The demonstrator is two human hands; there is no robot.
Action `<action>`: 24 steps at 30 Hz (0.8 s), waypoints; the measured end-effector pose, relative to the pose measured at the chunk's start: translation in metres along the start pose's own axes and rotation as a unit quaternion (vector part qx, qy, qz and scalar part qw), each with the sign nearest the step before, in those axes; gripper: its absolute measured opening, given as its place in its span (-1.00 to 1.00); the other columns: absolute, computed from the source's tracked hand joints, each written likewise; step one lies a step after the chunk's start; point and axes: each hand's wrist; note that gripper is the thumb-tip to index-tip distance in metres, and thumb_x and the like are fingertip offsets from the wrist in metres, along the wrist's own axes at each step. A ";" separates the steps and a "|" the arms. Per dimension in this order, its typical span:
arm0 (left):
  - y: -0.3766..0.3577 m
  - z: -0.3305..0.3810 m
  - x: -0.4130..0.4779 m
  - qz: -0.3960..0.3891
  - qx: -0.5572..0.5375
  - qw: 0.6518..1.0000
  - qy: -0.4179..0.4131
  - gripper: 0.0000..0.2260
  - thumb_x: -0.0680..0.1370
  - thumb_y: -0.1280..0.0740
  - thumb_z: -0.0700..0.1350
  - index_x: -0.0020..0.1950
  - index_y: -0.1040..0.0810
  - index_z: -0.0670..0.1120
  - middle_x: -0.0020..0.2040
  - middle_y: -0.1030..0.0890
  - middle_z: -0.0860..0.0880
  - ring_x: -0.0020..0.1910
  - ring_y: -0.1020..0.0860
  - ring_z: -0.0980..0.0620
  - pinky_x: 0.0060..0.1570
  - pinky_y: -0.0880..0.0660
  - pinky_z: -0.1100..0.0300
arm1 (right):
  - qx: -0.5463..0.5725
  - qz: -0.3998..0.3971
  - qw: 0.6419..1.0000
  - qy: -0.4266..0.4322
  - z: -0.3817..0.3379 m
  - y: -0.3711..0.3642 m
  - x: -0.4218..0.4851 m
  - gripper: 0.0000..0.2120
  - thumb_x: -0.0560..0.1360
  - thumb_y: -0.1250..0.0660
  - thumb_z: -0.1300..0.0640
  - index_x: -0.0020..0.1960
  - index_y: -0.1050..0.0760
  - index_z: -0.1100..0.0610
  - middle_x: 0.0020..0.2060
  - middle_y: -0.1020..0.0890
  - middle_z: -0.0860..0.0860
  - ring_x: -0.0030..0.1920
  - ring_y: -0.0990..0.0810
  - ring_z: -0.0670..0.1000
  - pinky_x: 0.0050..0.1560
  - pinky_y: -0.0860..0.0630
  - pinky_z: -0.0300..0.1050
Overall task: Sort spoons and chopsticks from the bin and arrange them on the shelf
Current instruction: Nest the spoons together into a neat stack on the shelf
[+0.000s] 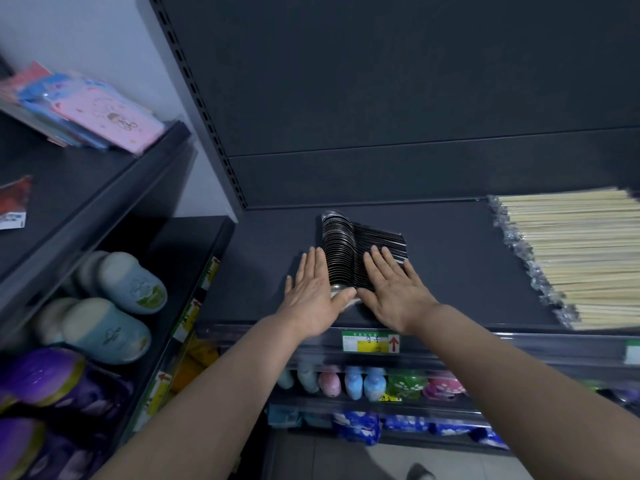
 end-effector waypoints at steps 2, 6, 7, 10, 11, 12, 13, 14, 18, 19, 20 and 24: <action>0.006 0.000 0.007 0.004 0.004 1.000 0.000 -0.18 0.59 -0.11 0.26 0.55 0.33 -0.11 0.57 0.31 -0.03 0.54 0.30 0.04 0.52 0.16 -0.10 | 0.002 0.006 1.000 -0.004 0.002 0.005 0.005 -0.36 0.63 0.16 -0.19 0.56 0.31 0.10 0.53 0.31 0.02 0.51 0.36 -0.02 0.51 0.28 0.06; 0.012 0.003 0.024 0.001 0.013 1.000 -0.003 -0.19 0.59 -0.08 0.28 0.56 0.32 -0.10 0.57 0.31 -0.03 0.54 0.30 0.04 0.52 0.17 -0.10 | 0.003 0.003 1.000 -0.010 0.010 0.011 0.019 -0.37 0.64 0.17 -0.18 0.56 0.29 0.11 0.53 0.30 0.01 0.51 0.36 -0.02 0.51 0.29 0.06; 0.013 0.004 0.030 0.002 0.014 1.000 -0.002 -0.20 0.59 -0.07 0.28 0.56 0.32 -0.10 0.57 0.31 -0.03 0.54 0.30 0.04 0.52 0.17 -0.09 | 0.005 0.003 1.000 -0.009 0.012 0.013 0.023 -0.37 0.64 0.18 -0.18 0.56 0.28 0.11 0.53 0.30 0.01 0.51 0.36 -0.02 0.51 0.29 0.06; 0.016 0.005 0.046 0.002 0.016 1.000 0.000 -0.20 0.59 -0.06 0.29 0.56 0.31 -0.09 0.57 0.31 -0.02 0.54 0.30 0.05 0.52 0.17 -0.09 | 0.006 0.006 1.000 -0.009 0.019 0.015 0.035 -0.38 0.64 0.18 -0.17 0.56 0.27 0.12 0.54 0.28 0.01 0.51 0.36 -0.03 0.52 0.28 0.06; 0.017 0.005 0.051 -0.001 0.018 1.000 0.000 -0.20 0.58 -0.05 0.30 0.56 0.31 -0.09 0.57 0.32 -0.02 0.54 0.31 0.05 0.52 0.17 -0.09 | 0.006 0.006 1.000 -0.011 0.020 0.016 0.039 -0.38 0.64 0.18 -0.17 0.56 0.27 0.12 0.54 0.28 0.01 0.51 0.36 -0.03 0.52 0.28 0.06; 0.018 0.006 0.057 -0.005 0.022 1.000 0.000 -0.20 0.58 -0.04 0.31 0.56 0.31 -0.08 0.56 0.32 -0.02 0.54 0.31 0.06 0.52 0.17 -0.10 | 0.005 0.006 1.000 -0.013 0.022 0.017 0.044 -0.38 0.64 0.18 -0.17 0.56 0.27 0.12 0.54 0.28 0.01 0.51 0.36 -0.02 0.51 0.29 0.06; 0.018 0.006 0.062 -0.009 0.027 1.000 -0.001 -0.20 0.58 -0.03 0.32 0.56 0.32 -0.08 0.56 0.33 -0.01 0.53 0.31 0.06 0.52 0.18 -0.10 | 0.004 0.005 1.000 -0.014 0.023 0.018 0.048 -0.37 0.64 0.18 -0.17 0.56 0.27 0.12 0.54 0.28 0.01 0.51 0.36 -0.02 0.51 0.29 0.06; 0.019 0.006 0.066 -0.013 0.031 0.999 -0.001 -0.20 0.57 -0.02 0.32 0.56 0.32 -0.08 0.56 0.34 -0.01 0.53 0.32 0.06 0.52 0.18 -0.11 | 0.004 0.004 1.000 -0.015 0.025 0.019 0.052 -0.37 0.64 0.19 -0.18 0.56 0.27 0.12 0.54 0.28 0.01 0.51 0.36 -0.02 0.51 0.29 0.07; 0.019 0.007 0.081 -0.011 0.029 1.000 -0.002 -0.19 0.56 0.00 0.35 0.56 0.32 -0.08 0.56 0.35 0.00 0.53 0.33 0.07 0.52 0.18 -0.13 | 0.012 0.001 1.000 -0.014 0.029 0.019 0.064 -0.36 0.63 0.21 -0.21 0.56 0.27 0.11 0.54 0.28 0.00 0.51 0.37 -0.02 0.51 0.30 0.07; 0.018 0.007 0.083 -0.012 0.028 1.000 -0.002 -0.19 0.56 0.00 0.35 0.56 0.32 -0.07 0.56 0.35 0.01 0.53 0.33 0.07 0.52 0.18 -0.13 | 0.013 0.000 1.000 -0.013 0.030 0.018 0.065 -0.36 0.63 0.21 -0.21 0.56 0.27 0.11 0.54 0.28 0.00 0.51 0.36 -0.03 0.51 0.30 0.07; 0.018 0.007 0.085 -0.015 0.029 0.999 -0.002 -0.20 0.56 0.01 0.35 0.56 0.32 -0.07 0.55 0.35 0.01 0.53 0.33 0.08 0.52 0.19 -0.13 | 0.014 -0.002 1.000 -0.011 0.030 0.017 0.066 -0.36 0.63 0.21 -0.21 0.56 0.27 0.11 0.54 0.27 0.00 0.51 0.36 -0.03 0.51 0.30 0.07; 0.016 0.004 0.086 -0.027 0.039 0.999 -0.004 -0.21 0.56 0.02 0.35 0.56 0.31 -0.06 0.55 0.35 0.03 0.52 0.34 0.07 0.51 0.20 -0.14 | 0.022 -0.010 1.000 -0.005 0.031 0.013 0.065 -0.36 0.62 0.22 -0.22 0.56 0.29 0.10 0.53 0.29 0.00 0.51 0.36 -0.04 0.51 0.31 0.06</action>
Point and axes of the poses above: each hand's wrist, its own x-axis towards the middle knuckle, its own y-axis out of the back of the hand, z = x × y
